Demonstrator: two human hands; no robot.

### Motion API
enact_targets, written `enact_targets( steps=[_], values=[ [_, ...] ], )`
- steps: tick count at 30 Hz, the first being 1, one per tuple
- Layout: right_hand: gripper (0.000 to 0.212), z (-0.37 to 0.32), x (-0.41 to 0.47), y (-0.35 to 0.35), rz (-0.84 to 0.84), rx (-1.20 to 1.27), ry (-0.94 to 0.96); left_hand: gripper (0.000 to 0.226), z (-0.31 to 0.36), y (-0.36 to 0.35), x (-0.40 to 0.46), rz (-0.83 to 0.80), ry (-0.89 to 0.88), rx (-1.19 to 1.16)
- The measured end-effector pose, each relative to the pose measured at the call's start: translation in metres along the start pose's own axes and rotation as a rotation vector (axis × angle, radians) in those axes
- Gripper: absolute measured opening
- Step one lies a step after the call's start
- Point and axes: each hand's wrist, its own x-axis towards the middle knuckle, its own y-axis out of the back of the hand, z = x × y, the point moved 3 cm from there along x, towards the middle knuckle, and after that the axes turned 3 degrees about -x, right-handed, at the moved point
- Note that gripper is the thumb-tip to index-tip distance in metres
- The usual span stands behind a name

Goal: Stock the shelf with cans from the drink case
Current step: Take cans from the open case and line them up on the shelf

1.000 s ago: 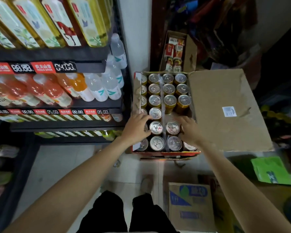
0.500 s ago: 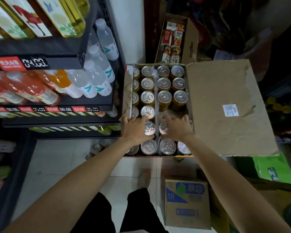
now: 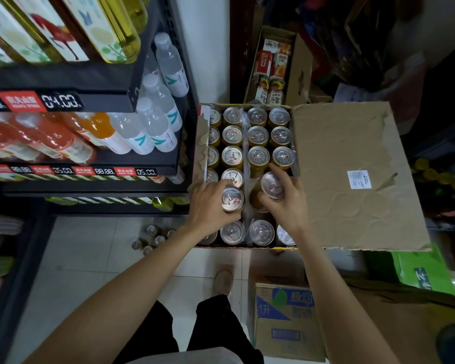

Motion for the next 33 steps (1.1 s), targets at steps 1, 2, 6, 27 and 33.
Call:
enact_targets(
  steps=[1, 2, 6, 27, 33],
  values=[
    [0.069, -0.004, 0.0, 0.006, -0.007, 0.142, -0.024, 0.059, 0.001, 0.011, -0.004, 0.029, 0.014, -0.171],
    [0.071, -0.009, -0.001, 0.012, -0.013, 0.281, -0.052, 0.057, 0.004, 0.024, -0.007, 0.035, 0.051, -0.368],
    [0.06, -0.044, -0.004, 0.027, -0.068, 0.537, -0.167, 0.05, 0.018, 0.085, -0.015, -0.013, 0.158, -0.924],
    [0.049, -0.396, -0.017, 0.01, -0.348, 0.289, 0.56, 0.027, 0.02, 0.395, -0.089, 0.562, -0.014, -0.807],
    [0.054, -0.512, -0.002, -0.009, -0.338, 0.397, 0.633, 0.035, 0.002, 0.505, -0.094, 0.815, -0.092, -0.84]
  ],
)
